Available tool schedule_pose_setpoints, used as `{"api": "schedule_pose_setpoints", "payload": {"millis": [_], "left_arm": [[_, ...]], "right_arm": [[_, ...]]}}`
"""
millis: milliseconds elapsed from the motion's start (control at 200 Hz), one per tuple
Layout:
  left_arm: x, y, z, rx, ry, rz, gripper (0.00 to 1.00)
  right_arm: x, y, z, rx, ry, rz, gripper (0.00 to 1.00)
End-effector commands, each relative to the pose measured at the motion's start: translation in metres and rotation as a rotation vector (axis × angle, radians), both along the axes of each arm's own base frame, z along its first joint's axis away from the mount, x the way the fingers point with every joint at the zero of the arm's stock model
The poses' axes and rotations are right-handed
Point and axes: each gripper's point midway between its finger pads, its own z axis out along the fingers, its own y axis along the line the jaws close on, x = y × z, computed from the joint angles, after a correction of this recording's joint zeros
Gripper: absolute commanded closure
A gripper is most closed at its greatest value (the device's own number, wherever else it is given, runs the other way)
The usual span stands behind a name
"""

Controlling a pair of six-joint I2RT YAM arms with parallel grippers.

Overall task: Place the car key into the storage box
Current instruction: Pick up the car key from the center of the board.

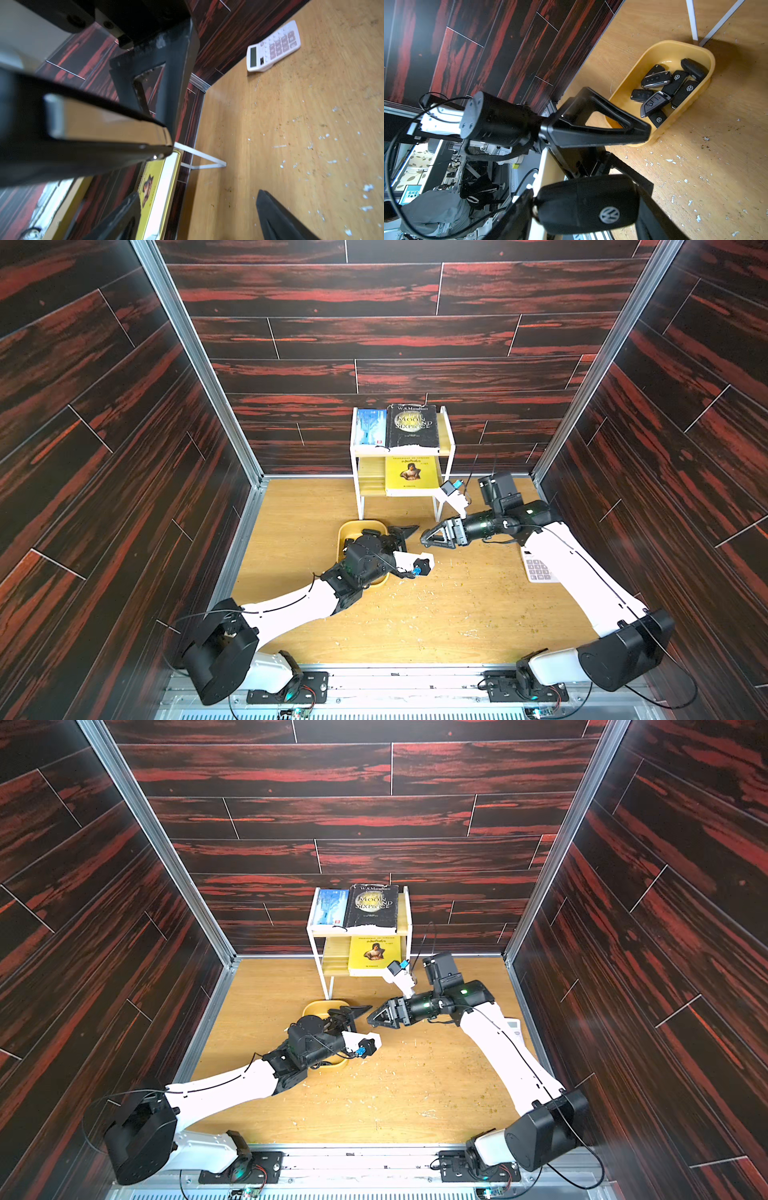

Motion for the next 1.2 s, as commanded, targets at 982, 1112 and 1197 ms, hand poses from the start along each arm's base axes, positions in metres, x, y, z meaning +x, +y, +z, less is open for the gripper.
{"api": "schedule_pose_setpoints", "payload": {"millis": [982, 1112, 1197], "left_arm": [[-0.089, -0.011, 0.132, -0.414, 0.085, -0.363, 0.10], [-0.092, -0.015, 0.133, -0.405, 0.094, -0.381, 0.11], [-0.091, -0.019, 0.133, -0.398, 0.092, -0.383, 0.14]], "right_arm": [[-0.030, -0.009, 0.065, 0.244, -0.029, 0.096, 0.44], [-0.032, -0.009, 0.063, 0.246, -0.020, 0.097, 0.44], [-0.032, -0.009, 0.061, 0.247, -0.017, 0.098, 0.44]]}}
